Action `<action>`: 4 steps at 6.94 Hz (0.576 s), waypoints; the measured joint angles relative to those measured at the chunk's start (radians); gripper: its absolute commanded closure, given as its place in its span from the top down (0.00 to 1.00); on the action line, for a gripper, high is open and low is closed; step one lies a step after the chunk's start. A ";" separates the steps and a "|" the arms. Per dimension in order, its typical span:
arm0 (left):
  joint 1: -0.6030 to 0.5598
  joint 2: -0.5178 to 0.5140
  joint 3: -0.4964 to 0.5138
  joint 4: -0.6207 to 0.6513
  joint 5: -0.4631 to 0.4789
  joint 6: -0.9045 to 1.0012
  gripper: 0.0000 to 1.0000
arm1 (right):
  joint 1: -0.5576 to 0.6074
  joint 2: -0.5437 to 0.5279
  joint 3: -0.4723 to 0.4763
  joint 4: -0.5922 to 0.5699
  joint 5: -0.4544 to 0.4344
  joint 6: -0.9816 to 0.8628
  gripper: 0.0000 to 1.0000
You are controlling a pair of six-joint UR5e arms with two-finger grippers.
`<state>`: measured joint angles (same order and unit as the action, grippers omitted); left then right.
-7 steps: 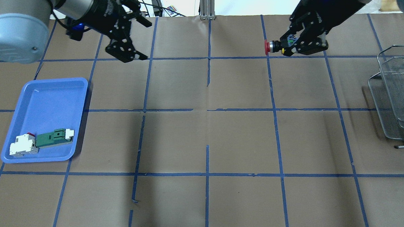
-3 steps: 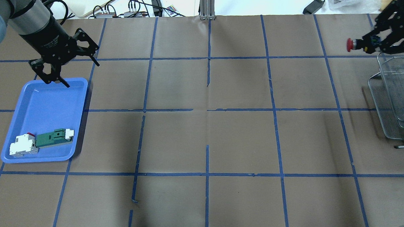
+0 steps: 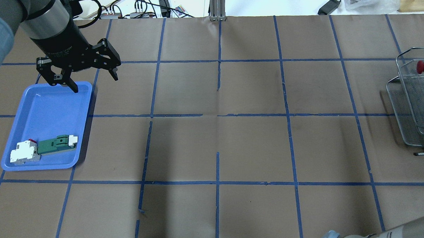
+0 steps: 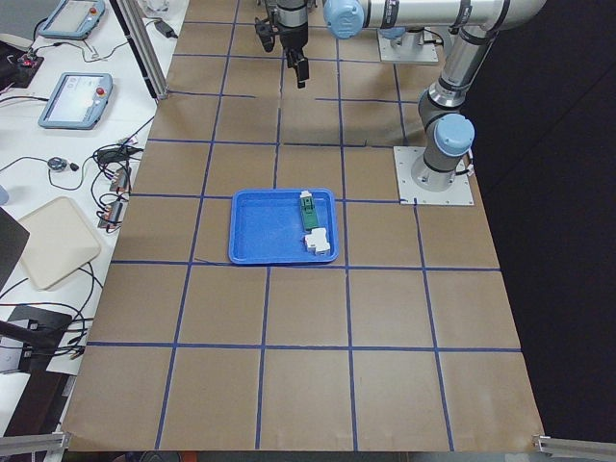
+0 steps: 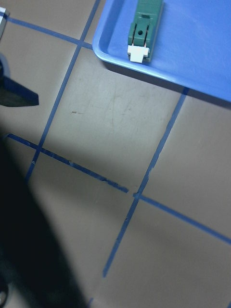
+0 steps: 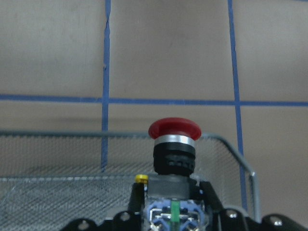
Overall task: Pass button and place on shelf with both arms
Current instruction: 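Lower the button into the wire rack shelf with the right gripper and release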
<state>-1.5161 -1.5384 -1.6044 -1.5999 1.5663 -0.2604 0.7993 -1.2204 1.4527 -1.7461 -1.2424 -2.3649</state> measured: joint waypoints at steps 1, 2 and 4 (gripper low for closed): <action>-0.008 0.007 -0.006 -0.004 0.023 0.020 1.00 | -0.014 0.005 0.002 -0.003 -0.033 -0.003 0.50; -0.007 0.012 -0.012 -0.019 0.076 0.065 1.00 | -0.018 0.008 0.006 -0.002 -0.070 0.002 0.94; -0.001 0.021 -0.013 -0.044 0.106 0.183 1.00 | -0.019 0.004 0.015 0.005 -0.095 0.009 1.00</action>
<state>-1.5173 -1.5173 -1.6176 -1.6439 1.6721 -0.0775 0.7799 -1.2164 1.4682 -1.7409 -1.3378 -2.3557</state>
